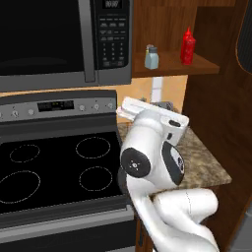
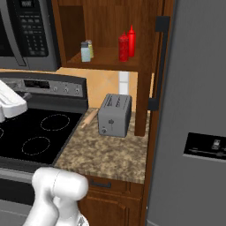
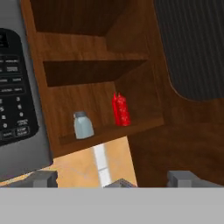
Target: Put the shaker and condiment bottle from the counter next to their counterparts in the cabinet.
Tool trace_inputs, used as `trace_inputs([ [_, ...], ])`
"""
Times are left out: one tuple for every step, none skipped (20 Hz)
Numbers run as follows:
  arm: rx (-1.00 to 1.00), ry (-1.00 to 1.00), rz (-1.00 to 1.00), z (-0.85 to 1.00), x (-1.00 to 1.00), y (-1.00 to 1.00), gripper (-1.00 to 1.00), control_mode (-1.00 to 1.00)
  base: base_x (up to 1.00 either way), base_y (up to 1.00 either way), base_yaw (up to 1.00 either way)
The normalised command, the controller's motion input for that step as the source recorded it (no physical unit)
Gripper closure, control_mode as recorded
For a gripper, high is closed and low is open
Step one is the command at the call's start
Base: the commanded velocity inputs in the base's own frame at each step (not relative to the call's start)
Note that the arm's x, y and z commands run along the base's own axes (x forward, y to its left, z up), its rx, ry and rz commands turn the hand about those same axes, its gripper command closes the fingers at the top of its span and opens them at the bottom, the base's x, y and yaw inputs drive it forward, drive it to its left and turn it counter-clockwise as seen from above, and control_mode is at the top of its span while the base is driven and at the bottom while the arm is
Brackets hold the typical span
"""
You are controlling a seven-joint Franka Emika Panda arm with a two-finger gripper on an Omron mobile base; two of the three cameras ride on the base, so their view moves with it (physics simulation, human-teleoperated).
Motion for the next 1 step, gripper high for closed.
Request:
trace_inputs([
  [0.00, 0.00, -0.02, -0.18, -1.00, 0.77, -1.00, -1.00, 0.00, 0.00, 0.00],
])
